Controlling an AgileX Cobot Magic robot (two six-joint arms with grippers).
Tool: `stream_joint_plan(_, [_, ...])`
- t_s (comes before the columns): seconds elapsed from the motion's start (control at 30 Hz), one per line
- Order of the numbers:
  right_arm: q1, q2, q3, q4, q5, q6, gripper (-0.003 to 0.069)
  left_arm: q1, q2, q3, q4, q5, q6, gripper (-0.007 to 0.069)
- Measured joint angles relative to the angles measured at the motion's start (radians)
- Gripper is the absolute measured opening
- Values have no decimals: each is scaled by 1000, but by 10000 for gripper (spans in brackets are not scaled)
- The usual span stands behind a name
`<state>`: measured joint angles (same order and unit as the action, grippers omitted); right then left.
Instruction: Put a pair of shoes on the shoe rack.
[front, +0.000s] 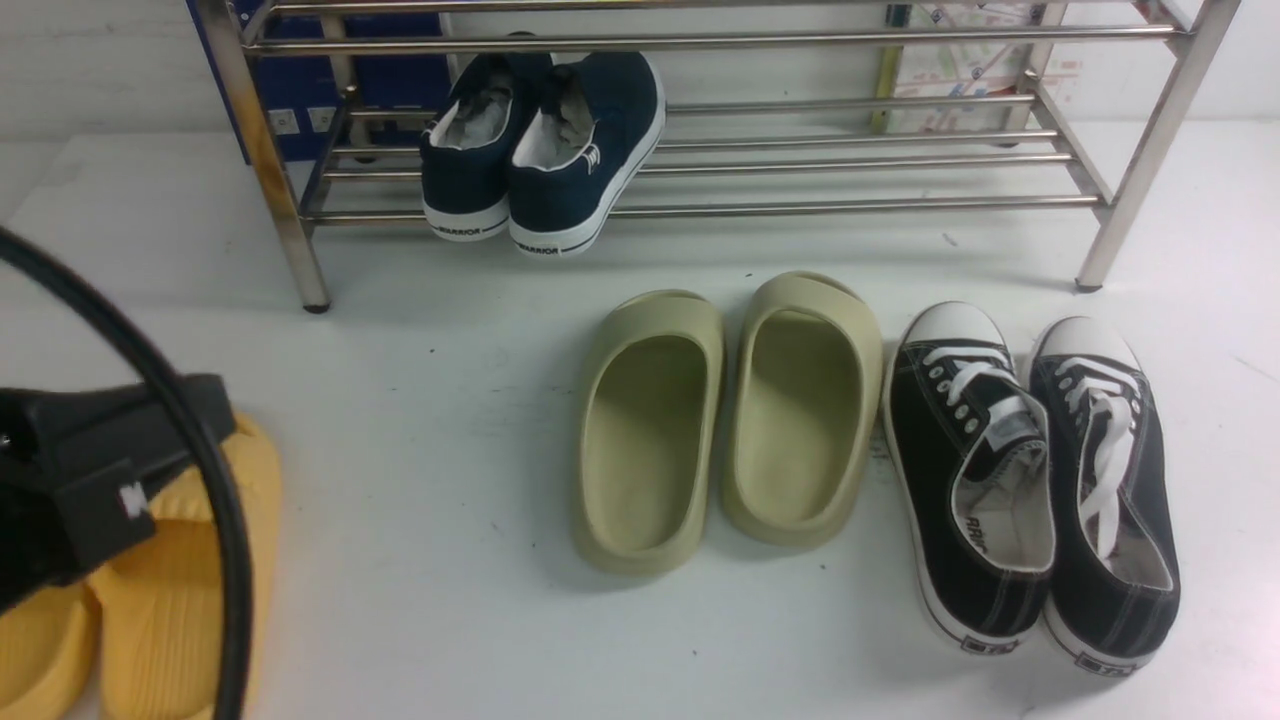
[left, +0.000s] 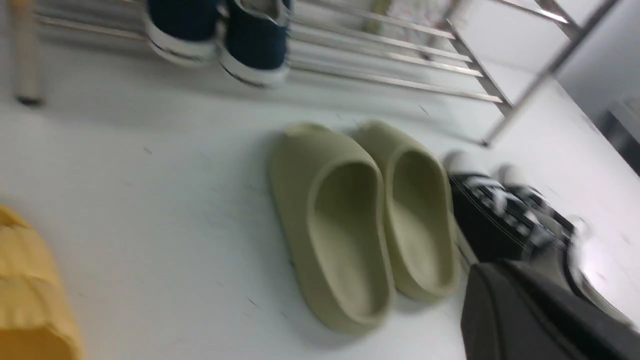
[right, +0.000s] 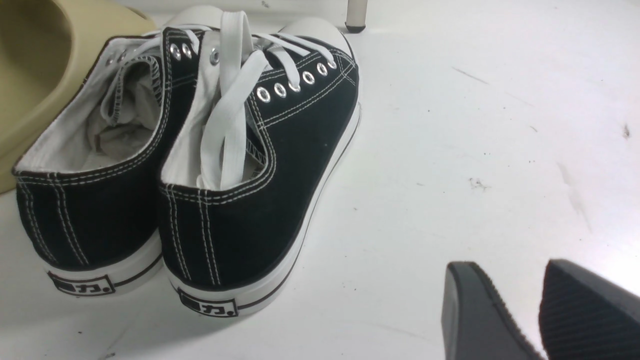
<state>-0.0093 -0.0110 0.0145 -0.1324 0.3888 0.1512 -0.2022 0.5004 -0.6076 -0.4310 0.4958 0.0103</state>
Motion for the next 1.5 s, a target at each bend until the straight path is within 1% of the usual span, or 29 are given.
stream_joint_plan(0.03, [0,0,0,0,0,0,239,0,-46,43,49,-49,-22,-14])
stream_joint_plan(0.1, [0,0,0,0,0,0,239,5,-158,159,183,-164,-102,-14])
stream_joint_plan(0.13, [0,0,0,0,0,0,239,7,-170,183,197,-184,-121,-14])
stream_joint_plan(0.17, [0,0,0,0,0,0,239,14,-218,234,251,-216,-162,-14])
stream_joint_plan(0.2, [0,0,0,0,0,0,239,35,-300,312,333,-243,-225,-14])
stream_joint_plan(0.23, [0,0,0,0,0,0,239,58,-365,403,382,-250,-296,-14])
stream_joint_plan(0.27, [0,0,0,0,0,0,239,66,-385,415,393,-250,-305,-14])
stream_joint_plan(0.33, [0,0,0,0,0,0,239,106,-486,557,431,-230,-393,-14])
stream_joint_plan(0.4, [0,0,0,0,0,0,239,119,-504,617,431,-189,-411,-14])
stream_joint_plan(0.47, [0,0,0,0,0,0,239,120,-510,634,445,-119,-395,-14])
stream_joint_plan(0.5, [0,0,0,0,0,0,239,120,-510,636,446,-115,-392,-14])
stream_joint_plan(0.53, [0,0,0,0,0,0,239,116,-510,638,451,-94,-362,-14])
stream_joint_plan(0.7, [0,0,0,0,0,0,239,77,-510,638,441,-93,-338,-14])
stream_joint_plan(1.5, [0,0,0,0,0,0,239,76,-510,638,425,-98,-336,-14])
